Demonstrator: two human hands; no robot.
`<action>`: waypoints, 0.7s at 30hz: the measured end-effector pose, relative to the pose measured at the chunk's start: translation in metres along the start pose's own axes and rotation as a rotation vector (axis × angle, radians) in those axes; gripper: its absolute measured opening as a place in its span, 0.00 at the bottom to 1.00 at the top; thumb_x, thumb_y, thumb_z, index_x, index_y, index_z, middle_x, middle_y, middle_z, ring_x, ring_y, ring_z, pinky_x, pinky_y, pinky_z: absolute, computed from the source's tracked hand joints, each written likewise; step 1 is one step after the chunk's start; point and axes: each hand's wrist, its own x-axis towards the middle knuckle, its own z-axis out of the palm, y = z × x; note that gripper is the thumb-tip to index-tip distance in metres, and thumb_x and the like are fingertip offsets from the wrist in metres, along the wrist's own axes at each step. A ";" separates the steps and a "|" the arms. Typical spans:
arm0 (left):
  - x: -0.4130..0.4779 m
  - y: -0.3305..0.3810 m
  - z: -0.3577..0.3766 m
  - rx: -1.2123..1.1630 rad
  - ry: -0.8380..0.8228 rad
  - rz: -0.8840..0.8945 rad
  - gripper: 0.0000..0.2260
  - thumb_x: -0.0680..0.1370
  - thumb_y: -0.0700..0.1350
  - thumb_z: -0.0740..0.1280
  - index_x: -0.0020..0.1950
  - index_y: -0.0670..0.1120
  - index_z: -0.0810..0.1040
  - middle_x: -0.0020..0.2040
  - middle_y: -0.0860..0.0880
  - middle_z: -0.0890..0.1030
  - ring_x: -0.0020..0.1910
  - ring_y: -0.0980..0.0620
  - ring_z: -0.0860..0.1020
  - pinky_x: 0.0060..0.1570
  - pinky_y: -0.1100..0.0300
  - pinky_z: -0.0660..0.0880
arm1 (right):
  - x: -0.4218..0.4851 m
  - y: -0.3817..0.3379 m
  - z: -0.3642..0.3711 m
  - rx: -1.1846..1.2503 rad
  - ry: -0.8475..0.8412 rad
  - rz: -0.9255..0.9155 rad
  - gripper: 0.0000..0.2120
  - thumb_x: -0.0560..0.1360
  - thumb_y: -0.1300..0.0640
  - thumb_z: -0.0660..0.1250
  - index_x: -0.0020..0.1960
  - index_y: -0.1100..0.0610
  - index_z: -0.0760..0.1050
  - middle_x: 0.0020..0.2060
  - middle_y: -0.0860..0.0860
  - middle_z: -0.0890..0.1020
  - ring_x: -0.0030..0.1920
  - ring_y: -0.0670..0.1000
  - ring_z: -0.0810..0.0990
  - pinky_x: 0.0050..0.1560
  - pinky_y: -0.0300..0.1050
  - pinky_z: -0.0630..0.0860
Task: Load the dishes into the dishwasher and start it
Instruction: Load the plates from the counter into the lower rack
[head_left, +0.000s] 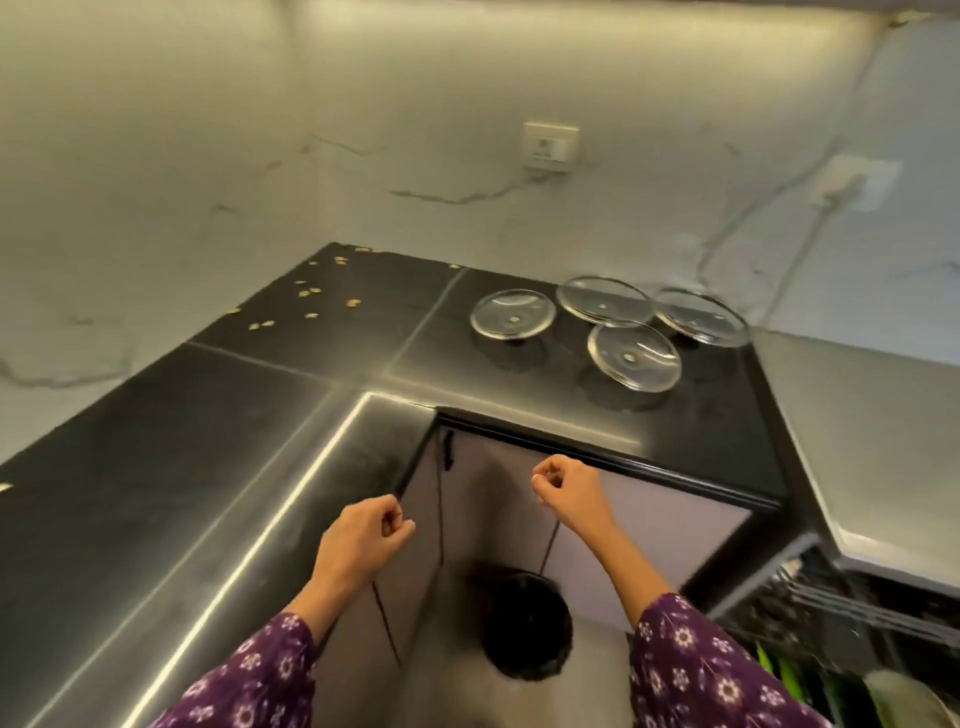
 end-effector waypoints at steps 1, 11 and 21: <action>-0.009 -0.017 -0.012 -0.004 0.023 -0.038 0.16 0.72 0.51 0.70 0.31 0.52 0.64 0.28 0.53 0.71 0.30 0.58 0.70 0.30 0.59 0.65 | 0.005 -0.017 0.012 -0.016 -0.033 -0.030 0.02 0.73 0.59 0.67 0.43 0.54 0.78 0.34 0.50 0.82 0.37 0.48 0.82 0.43 0.41 0.78; -0.114 -0.137 -0.080 -0.128 0.305 -0.467 0.16 0.71 0.47 0.71 0.31 0.50 0.65 0.28 0.53 0.71 0.30 0.55 0.70 0.36 0.55 0.70 | 0.033 -0.194 0.180 -0.090 -0.452 -0.372 0.03 0.73 0.59 0.68 0.43 0.57 0.79 0.34 0.53 0.83 0.37 0.51 0.83 0.45 0.43 0.78; -0.205 -0.202 -0.113 -0.129 0.493 -0.982 0.13 0.70 0.53 0.69 0.32 0.52 0.67 0.32 0.55 0.74 0.33 0.57 0.71 0.33 0.61 0.66 | -0.038 -0.327 0.341 -0.128 -0.864 -0.675 0.05 0.73 0.57 0.66 0.43 0.57 0.79 0.33 0.53 0.83 0.36 0.50 0.84 0.42 0.41 0.77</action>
